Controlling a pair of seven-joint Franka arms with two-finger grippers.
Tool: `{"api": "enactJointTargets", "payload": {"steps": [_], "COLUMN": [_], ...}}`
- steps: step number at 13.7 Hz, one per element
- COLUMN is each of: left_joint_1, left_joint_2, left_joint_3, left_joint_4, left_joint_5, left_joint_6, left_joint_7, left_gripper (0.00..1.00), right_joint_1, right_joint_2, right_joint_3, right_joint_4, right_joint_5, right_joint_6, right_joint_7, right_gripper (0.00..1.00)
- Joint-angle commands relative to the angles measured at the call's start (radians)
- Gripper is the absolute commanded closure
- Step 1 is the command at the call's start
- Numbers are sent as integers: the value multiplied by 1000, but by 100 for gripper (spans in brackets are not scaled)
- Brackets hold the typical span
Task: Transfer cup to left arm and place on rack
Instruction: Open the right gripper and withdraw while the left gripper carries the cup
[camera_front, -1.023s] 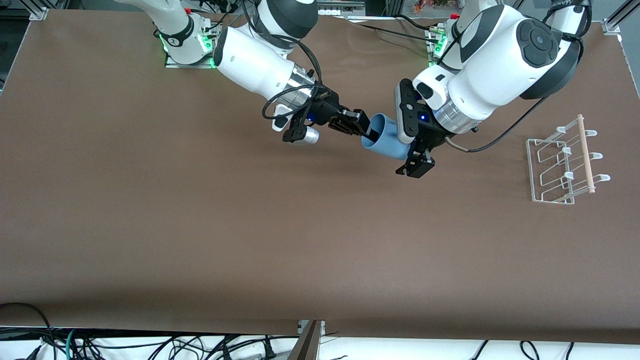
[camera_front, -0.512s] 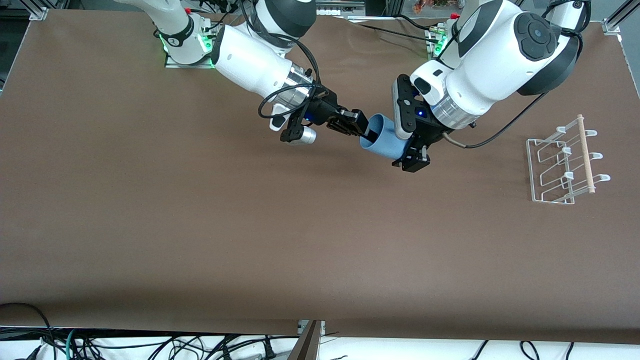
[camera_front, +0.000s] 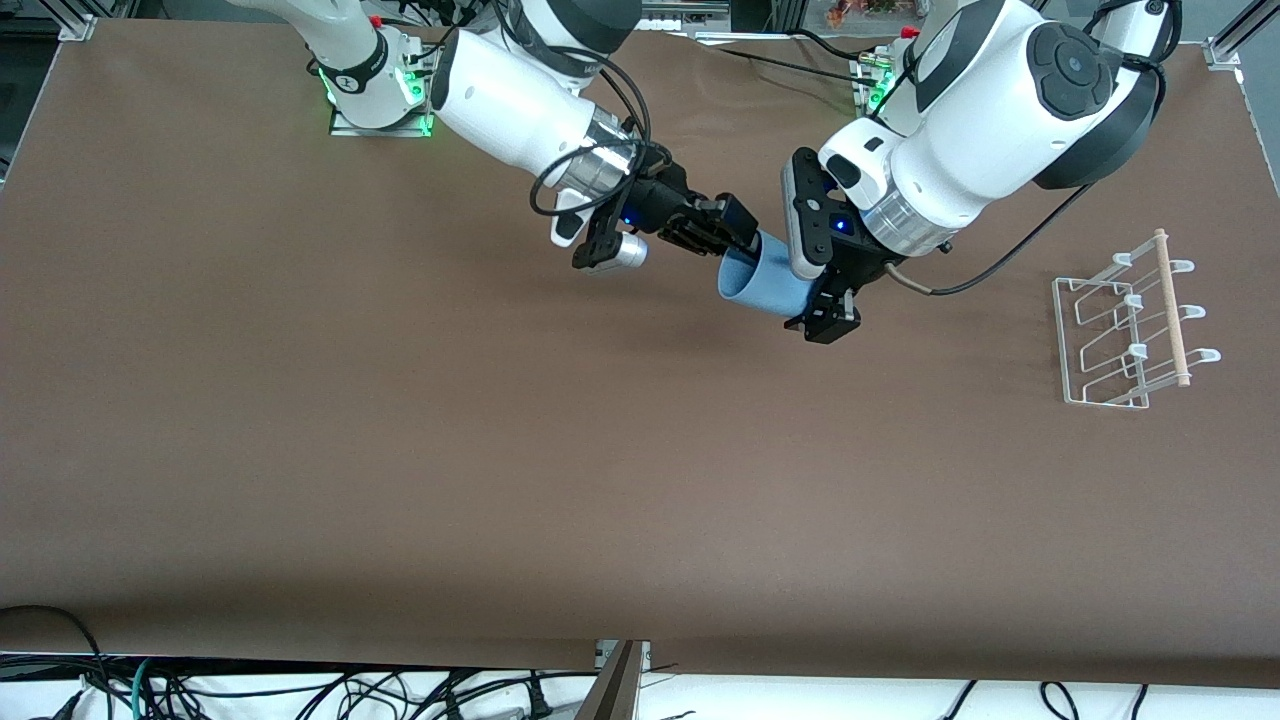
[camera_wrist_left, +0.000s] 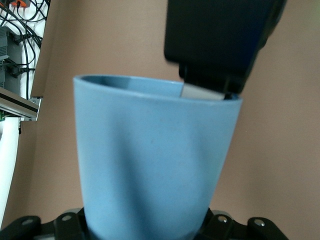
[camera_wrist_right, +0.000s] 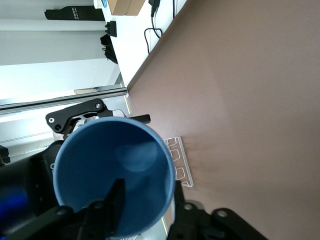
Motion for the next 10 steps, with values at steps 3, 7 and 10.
{"api": "enactJointTargets", "payload": {"steps": [3, 7, 10], "left_joint_1": [1, 13, 21], "left_joint_2": [13, 13, 21], "left_joint_3": [112, 244, 342], "left_joint_4": [65, 67, 67], "left_joint_5": [-12, -1, 8], "left_joint_6": [-131, -205, -259], "left_joint_7": [44, 168, 238], "left_gripper": [100, 100, 100], "right_joint_1": [5, 4, 4], "right_joint_2": [-42, -105, -150], "right_joint_3": [-10, -108, -217], "right_joint_4": [-2, -27, -28], "right_joint_5": [-10, -24, -104], "right_joint_6": [-13, -203, -465], "right_joint_7": [1, 1, 3], "right_gripper": [0, 0, 0]}}
